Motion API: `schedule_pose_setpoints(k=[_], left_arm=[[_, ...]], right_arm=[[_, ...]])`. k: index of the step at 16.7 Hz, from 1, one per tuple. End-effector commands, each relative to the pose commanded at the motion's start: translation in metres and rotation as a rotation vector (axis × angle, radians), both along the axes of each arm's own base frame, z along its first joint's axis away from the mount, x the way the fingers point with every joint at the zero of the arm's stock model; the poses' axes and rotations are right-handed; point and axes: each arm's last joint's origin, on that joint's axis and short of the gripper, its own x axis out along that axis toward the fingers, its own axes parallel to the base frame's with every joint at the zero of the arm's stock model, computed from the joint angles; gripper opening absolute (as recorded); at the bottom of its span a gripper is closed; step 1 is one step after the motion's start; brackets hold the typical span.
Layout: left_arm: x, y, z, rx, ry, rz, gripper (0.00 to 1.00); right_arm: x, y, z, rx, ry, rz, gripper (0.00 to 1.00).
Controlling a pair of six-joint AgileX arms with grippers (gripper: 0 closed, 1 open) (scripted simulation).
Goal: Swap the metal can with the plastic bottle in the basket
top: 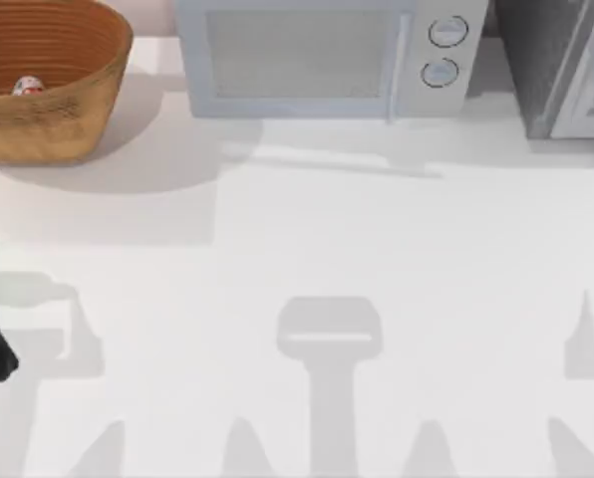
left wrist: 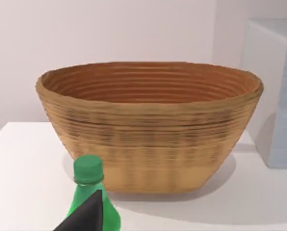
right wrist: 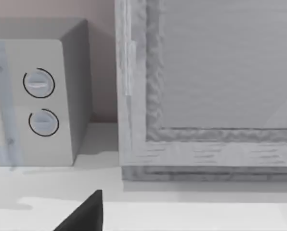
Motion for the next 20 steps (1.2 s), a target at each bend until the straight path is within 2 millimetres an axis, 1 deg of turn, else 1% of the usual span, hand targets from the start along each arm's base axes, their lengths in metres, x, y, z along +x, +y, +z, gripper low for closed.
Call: schedule_pose_setpoints(k=[3,5,7,9,12,14,16,18,20], left_arm=[[0.000,0.000,0.000,0.000,0.011,0.000,1.00],[0.002,0.000,0.002,0.002,0.061,-0.002,1.00],[0.004,0.000,0.010,0.004,0.129,-0.006,1.00],[0.008,0.001,0.027,0.006,0.197,-0.012,1.00],[0.022,0.002,0.064,0.008,0.296,-0.024,1.00],[0.039,0.003,0.093,0.007,0.365,-0.035,1.00],[0.063,0.005,0.121,0.004,0.439,-0.047,1.00],[0.094,0.008,0.146,-0.003,0.520,-0.059,1.00],[0.131,0.012,0.165,-0.012,0.605,-0.073,1.00]], right_arm=[[0.000,0.000,0.000,0.000,0.000,0.000,1.00],[0.000,0.000,0.000,0.000,0.000,0.000,1.00],[0.000,0.000,0.000,0.000,0.000,0.000,1.00],[0.000,0.000,0.000,0.000,0.000,0.000,1.00],[0.000,0.000,0.000,0.000,0.000,0.000,1.00],[0.000,0.000,0.000,0.000,0.000,0.000,1.00],[0.000,0.000,0.000,0.000,0.000,0.000,1.00],[0.000,0.000,0.000,0.000,0.000,0.000,1.00],[0.000,0.000,0.000,0.000,0.000,0.000,1.00]])
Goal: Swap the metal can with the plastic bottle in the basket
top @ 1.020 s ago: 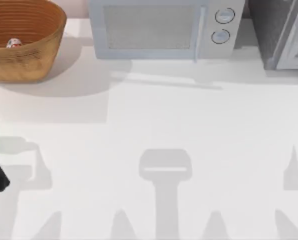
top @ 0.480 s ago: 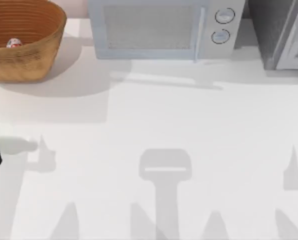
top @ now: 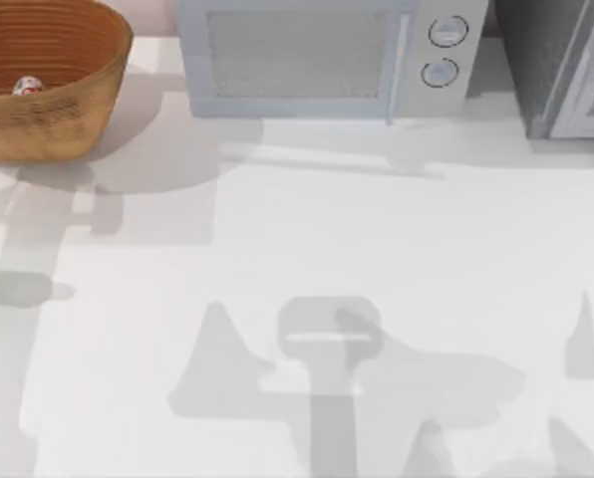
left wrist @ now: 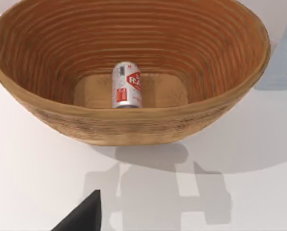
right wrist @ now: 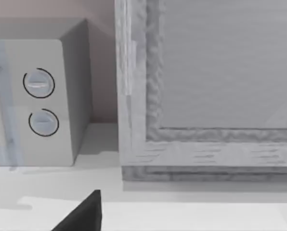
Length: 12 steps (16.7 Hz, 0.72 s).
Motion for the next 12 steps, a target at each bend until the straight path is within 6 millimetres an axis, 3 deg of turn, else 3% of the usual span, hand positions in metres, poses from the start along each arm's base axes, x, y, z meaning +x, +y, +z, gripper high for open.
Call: schedule_pose_setpoints(k=[3,5,8,12], left_arm=[[0.063,0.008,0.013,-0.021,0.132,-0.015,1.00],[0.107,0.015,0.011,-0.038,0.219,-0.023,1.00],[0.168,0.026,-0.009,-0.067,0.345,-0.032,1.00],[0.231,0.041,-0.055,-0.109,0.491,-0.041,1.00]], right_arm=[[0.000,0.000,0.000,0.000,0.000,0.000,1.00],[0.000,0.000,0.000,0.000,0.000,0.000,1.00],[0.000,0.000,0.000,0.000,0.000,0.000,1.00],[0.000,0.000,0.000,0.000,0.000,0.000,1.00]])
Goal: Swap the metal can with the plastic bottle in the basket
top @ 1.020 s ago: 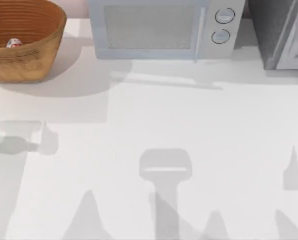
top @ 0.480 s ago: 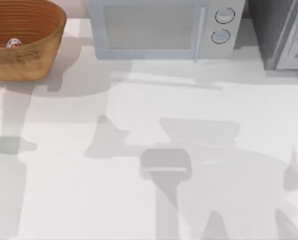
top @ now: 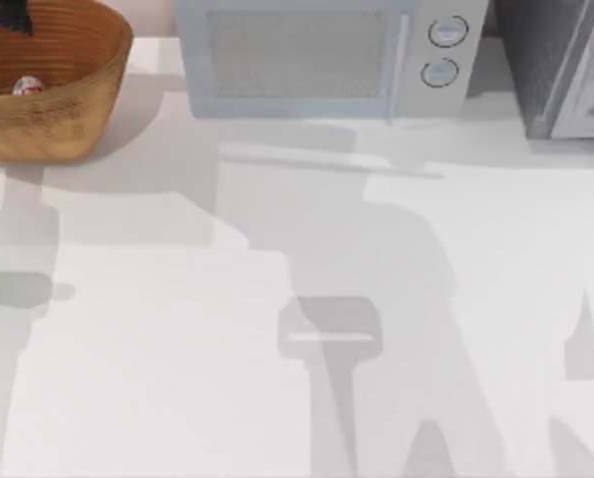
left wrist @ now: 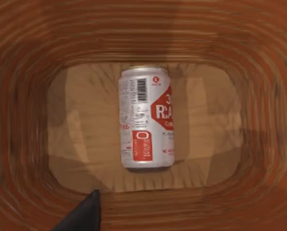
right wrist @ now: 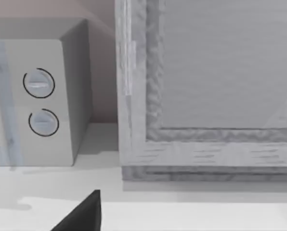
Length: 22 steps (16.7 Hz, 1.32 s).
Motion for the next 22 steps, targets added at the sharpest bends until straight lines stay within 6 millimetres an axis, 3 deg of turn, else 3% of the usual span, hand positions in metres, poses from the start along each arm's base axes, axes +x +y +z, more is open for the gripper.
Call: schedule_pose_setpoints(k=[4,8,14,15,16,22], left_arm=[[0.037,0.012,-0.050,-0.035,0.113,-0.001,1.00],[0.052,0.018,-0.084,-0.057,0.177,0.000,1.00],[0.054,0.019,-0.088,-0.060,0.186,0.000,1.00],[0.055,0.013,-0.076,-0.055,0.151,-0.014,1.00],[0.055,0.014,-0.078,-0.056,0.157,-0.012,1.00],[0.063,0.011,-0.114,-0.060,0.187,0.001,1.00]], right_arm=[[0.000,0.000,0.000,0.000,0.000,0.000,1.00],[0.000,0.000,0.000,0.000,0.000,0.000,1.00],[0.000,0.000,0.000,0.000,0.000,0.000,1.00],[0.000,0.000,0.000,0.000,0.000,0.000,1.00],[0.000,0.000,0.000,0.000,0.000,0.000,1.00],[0.000,0.000,0.000,0.000,0.000,0.000,1.00]])
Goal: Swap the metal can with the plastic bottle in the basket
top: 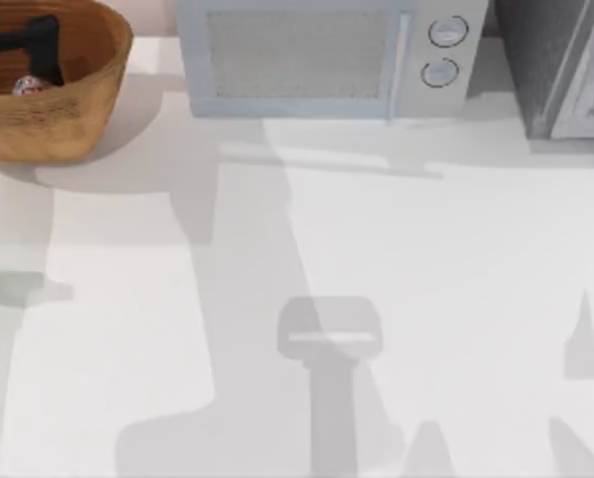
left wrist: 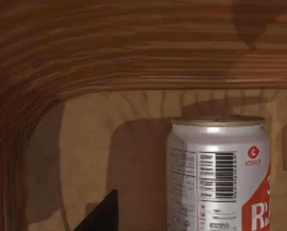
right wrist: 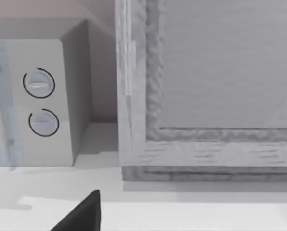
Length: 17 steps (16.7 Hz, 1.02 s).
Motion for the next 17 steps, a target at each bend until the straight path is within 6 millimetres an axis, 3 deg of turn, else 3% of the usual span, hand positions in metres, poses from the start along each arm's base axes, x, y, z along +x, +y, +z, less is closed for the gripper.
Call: schedule_pose_setpoints(k=[5,10,17], left_arm=[[0.007,-0.005,-0.028,0.000,0.000,0.000,1.00],[0.008,-0.006,-0.030,0.000,0.000,0.000,1.00],[0.008,-0.006,-0.030,0.000,0.000,0.000,0.47]], right_arm=[[0.000,0.000,0.000,0.000,0.000,0.000,1.00],[0.000,0.000,0.000,0.000,0.000,0.000,1.00],[0.000,0.000,0.000,0.000,0.000,0.000,1.00]])
